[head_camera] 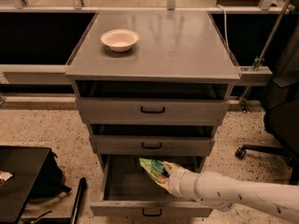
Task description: Place green rice chip bag into bottom drawer
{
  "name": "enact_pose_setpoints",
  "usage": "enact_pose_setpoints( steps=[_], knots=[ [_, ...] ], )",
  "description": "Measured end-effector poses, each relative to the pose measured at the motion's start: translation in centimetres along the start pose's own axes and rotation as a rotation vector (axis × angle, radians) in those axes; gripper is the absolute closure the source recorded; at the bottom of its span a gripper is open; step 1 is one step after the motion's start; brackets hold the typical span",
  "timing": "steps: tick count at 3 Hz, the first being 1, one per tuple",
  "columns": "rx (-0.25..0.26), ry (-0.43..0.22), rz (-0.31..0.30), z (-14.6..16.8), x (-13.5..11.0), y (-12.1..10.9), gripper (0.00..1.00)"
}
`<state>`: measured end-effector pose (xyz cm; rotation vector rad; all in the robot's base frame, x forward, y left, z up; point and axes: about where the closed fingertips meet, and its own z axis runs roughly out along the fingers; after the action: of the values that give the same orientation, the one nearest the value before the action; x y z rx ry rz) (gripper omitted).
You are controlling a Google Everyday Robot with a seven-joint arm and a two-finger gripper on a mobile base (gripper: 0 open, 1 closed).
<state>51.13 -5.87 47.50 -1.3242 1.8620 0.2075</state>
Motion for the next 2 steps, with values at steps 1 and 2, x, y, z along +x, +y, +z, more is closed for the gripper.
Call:
enact_pose_setpoints(
  steps=[1,2],
  knots=[
    [0.030,0.031,0.063,2.2,4.2,-0.7,1.00],
    [0.010,0.034,0.141,4.6,7.3,-1.4,1.00]
  ],
)
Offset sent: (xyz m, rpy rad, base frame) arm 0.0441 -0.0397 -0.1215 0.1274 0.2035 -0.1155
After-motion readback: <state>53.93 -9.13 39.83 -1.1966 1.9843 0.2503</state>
